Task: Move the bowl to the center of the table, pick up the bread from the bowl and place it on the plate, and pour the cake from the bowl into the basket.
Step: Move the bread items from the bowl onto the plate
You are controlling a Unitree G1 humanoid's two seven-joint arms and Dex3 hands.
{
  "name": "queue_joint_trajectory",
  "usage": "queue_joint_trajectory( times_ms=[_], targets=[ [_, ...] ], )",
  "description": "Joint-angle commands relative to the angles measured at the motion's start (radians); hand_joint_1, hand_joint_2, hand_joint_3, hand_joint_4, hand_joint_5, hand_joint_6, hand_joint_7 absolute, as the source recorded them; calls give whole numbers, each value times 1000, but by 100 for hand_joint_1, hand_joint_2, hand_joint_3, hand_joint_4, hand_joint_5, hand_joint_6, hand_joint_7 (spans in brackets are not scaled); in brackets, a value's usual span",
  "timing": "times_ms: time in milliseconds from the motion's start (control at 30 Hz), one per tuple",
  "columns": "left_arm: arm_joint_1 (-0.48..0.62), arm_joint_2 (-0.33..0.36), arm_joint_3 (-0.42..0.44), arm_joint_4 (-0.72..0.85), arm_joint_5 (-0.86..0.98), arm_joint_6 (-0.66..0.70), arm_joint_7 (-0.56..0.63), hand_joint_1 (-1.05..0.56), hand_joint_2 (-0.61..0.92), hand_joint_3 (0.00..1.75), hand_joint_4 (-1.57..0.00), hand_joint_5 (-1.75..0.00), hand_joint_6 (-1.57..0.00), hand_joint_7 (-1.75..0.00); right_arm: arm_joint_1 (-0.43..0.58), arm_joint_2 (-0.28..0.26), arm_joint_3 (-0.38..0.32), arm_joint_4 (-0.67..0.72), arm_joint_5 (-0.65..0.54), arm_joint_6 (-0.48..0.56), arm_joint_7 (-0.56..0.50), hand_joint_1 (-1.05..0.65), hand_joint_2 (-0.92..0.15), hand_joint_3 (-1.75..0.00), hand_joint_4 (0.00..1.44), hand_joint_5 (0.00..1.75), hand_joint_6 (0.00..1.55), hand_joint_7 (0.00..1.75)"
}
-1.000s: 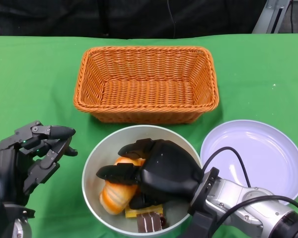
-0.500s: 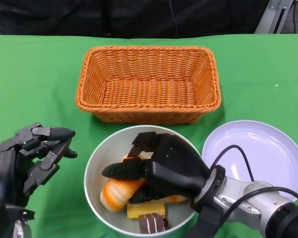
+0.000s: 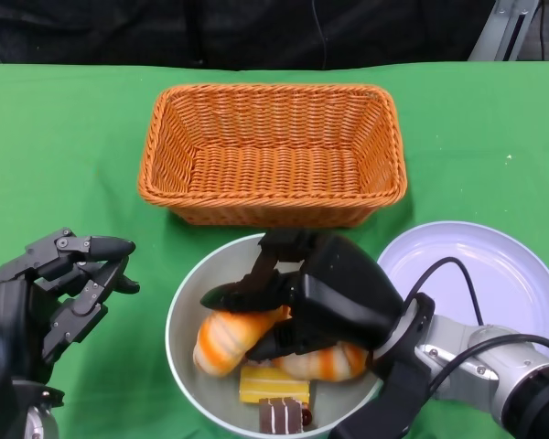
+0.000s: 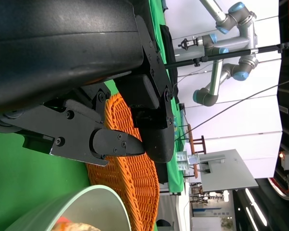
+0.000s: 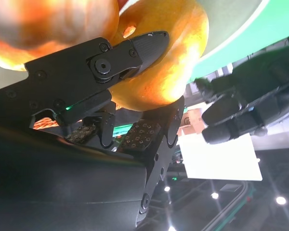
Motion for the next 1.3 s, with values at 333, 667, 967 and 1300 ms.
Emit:
queue_joint_trajectory(
  times_ms=[333,667,967,1300],
  targets=[
    [-16,20,20,41,-13,-17,-2,-16,92,26,-88,-120,-106,-65,71,-25,-148,-172,177,-18,177,-17,-91,-2,90,100,125,2],
    [-17,22,18,59,-2,-26,6,-18,92,24,-88,-119,-106,-64,99,12,-213,-205,220,-48,196,-19,-91,-1,94,108,128,4],
    [-18,28,18,70,15,-29,22,-16,92,26,-88,-121,-107,-66,187,27,-310,-365,393,22,363,-20,-90,-1,82,135,128,5],
    [-25,32,26,83,-5,-24,5,-16,92,26,-88,-121,-107,-67,263,29,-449,-513,535,114,482,-19,-89,-1,75,159,128,9]
  ],
)
